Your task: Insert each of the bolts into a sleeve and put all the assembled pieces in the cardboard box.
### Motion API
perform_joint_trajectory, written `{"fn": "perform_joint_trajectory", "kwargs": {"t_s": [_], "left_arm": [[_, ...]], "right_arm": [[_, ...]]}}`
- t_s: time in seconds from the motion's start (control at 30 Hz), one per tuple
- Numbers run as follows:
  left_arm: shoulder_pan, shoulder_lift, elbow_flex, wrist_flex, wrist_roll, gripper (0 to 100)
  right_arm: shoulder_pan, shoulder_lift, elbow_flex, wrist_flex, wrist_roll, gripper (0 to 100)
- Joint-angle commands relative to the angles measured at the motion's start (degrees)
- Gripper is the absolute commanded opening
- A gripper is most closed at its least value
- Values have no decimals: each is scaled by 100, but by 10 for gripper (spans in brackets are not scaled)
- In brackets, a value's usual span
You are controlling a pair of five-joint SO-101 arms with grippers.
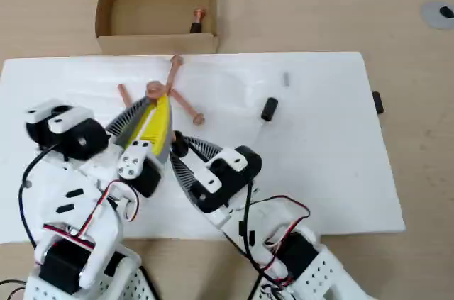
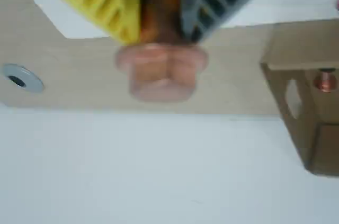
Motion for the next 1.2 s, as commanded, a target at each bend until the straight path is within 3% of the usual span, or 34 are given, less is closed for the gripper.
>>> {"fn": "perform_joint_trajectory", "kwargs": {"t_s": [0.0, 0.2, 0.6, 1.17], "left_arm": [[-220, 13, -519, -70, -79, 8], [-202, 13, -809, -97, -35, 8], [202, 13, -290, -378, 44, 8], [202, 13, 114, -387, 53, 8]], "right_arm": [[110, -664, -233, -18, -53, 9], [110, -664, -224, -18, -53, 9], [101, -664, -233, -18, -53, 9], [110, -664, -224, -18, -53, 9]]}}
